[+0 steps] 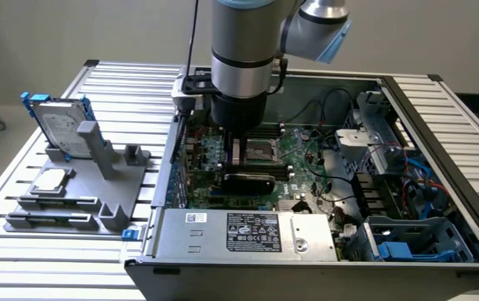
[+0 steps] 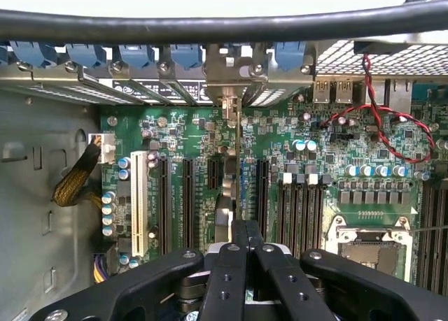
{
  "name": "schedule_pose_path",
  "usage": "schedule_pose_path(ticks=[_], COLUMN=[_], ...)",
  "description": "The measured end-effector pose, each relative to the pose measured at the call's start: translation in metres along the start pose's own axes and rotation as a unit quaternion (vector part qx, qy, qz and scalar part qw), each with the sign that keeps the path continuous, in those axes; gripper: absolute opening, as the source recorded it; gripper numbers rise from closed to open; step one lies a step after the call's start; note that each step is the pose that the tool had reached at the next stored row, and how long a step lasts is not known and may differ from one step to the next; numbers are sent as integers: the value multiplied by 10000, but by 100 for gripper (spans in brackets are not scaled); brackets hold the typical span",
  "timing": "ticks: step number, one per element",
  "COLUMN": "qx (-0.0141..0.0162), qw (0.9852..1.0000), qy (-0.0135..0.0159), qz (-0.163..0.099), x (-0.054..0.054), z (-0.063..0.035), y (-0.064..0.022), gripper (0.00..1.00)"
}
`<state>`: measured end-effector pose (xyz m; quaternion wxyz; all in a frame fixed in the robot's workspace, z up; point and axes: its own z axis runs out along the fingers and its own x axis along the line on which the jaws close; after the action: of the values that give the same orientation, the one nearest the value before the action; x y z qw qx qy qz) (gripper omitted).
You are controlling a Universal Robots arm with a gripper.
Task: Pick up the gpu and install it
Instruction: 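Press down on the gpu until it lock into place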
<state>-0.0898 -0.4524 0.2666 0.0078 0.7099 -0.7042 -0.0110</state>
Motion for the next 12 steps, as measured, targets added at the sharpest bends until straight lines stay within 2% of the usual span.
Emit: schedule_pose_path(ticks=[4,7,9,12], qx=[-1,0,4,0], qw=[10000,10000,10000,10000], qy=[18,18,10,18], qz=[0,1,1,0], x=[-5,-8,-9,-8], z=[13,9,-19,-78], y=[0,0,1,9], gripper=[11,11,11,11])
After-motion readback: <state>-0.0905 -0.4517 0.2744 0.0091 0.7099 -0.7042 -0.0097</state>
